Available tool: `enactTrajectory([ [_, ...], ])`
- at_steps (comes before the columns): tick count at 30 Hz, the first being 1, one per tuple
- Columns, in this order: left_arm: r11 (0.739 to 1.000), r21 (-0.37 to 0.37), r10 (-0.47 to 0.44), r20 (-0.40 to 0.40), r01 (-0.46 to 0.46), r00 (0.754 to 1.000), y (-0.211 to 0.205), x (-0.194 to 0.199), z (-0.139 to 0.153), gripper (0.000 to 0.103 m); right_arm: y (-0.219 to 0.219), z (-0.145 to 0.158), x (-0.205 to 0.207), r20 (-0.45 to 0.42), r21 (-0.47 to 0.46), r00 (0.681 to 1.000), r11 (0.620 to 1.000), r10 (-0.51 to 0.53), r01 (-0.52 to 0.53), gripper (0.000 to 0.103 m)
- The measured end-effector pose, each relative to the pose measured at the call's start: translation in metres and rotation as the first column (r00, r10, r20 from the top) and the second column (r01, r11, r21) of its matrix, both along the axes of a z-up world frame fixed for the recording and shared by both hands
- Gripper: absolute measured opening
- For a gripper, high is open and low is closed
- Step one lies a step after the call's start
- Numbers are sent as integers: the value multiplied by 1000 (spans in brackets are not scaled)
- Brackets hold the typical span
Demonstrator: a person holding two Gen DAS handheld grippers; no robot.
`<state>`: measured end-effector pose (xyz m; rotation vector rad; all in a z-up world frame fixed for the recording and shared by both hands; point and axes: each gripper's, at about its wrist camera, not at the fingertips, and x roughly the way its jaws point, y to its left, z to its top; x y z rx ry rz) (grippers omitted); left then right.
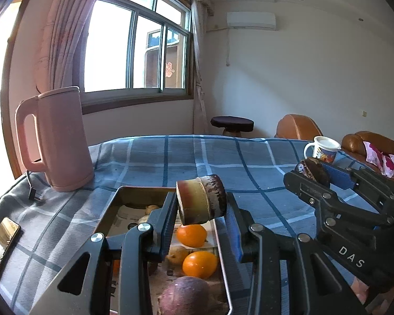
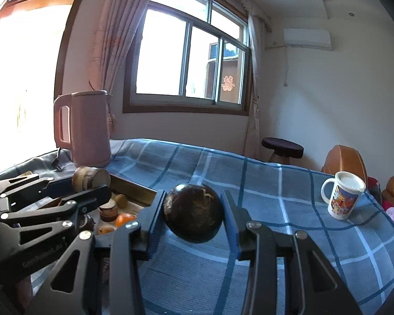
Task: Organize fruits
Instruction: 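Carry the brown fruit and cake-roll piece over the tin box with both grippers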
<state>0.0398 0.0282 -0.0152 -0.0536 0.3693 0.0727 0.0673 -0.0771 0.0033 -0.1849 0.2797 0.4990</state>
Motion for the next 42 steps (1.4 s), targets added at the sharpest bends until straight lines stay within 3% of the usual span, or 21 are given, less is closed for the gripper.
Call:
enactTrajectory([
  [42, 991, -10, 137, -39, -137, 990, 70, -19, -2, 37, 67, 6, -3, 14, -37, 989, 988, 150, -149, 44],
])
